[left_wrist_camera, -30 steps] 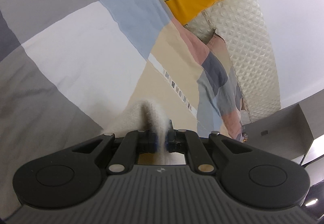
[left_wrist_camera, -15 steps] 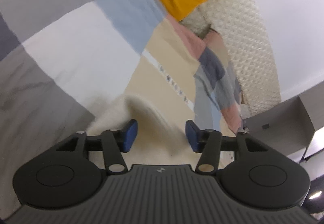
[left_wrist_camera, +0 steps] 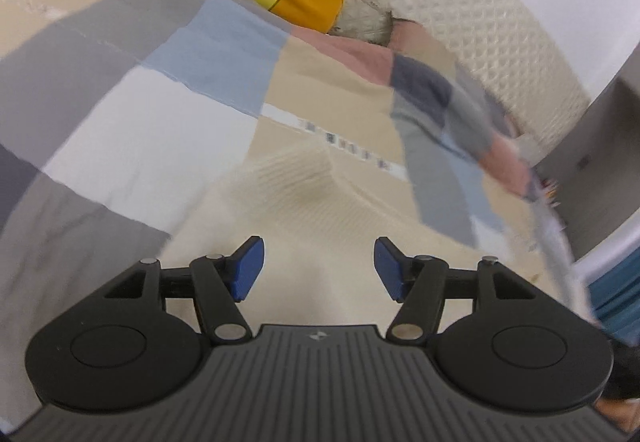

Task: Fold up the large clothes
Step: 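Open both grippers and release the folded sweater, then grasp the folded sweater edge with both grippers, then lift the edge with both grippers and fold it over the sweater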

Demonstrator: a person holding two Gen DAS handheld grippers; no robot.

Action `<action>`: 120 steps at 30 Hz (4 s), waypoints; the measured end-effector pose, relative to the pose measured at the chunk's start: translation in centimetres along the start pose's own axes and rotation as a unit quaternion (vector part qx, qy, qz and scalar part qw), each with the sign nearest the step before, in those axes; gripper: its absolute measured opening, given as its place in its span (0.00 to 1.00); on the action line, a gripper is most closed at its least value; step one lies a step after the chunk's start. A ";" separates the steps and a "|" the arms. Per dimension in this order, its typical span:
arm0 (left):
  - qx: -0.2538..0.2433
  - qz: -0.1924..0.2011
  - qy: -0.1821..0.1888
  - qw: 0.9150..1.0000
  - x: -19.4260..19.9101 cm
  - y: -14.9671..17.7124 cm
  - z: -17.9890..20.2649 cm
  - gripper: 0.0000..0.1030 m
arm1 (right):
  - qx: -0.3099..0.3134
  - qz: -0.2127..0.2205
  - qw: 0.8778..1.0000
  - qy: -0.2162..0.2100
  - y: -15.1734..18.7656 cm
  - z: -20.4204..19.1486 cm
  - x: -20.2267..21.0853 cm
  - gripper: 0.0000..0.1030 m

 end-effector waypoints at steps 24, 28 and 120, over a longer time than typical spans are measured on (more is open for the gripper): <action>-0.108 -0.019 -0.040 0.993 -0.3 2.9 2.1 0.64 | 0.097 -0.009 0.994 0.058 2.4 0.3 -0.9 0.39; -0.129 -0.022 -0.023 0.991 2.3 4.0 3.8 0.64 | 0.102 0.012 0.994 0.040 2.1 -1.9 2.3 0.39; 0.268 0.042 0.063 0.960 21.7 13.0 -2.5 0.25 | -0.322 0.102 0.941 0.019 12.6 2.1 20.7 0.26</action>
Point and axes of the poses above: each gripper's, at about its wrist camera, not at the fingertips, and x roughly against the way its jaws point, z to its right, y to its underside, the point moved 4 cm from there along -x, roughly the way its jaws point, and after that the axes turned 12 degrees about z, right-handed, at the moved point
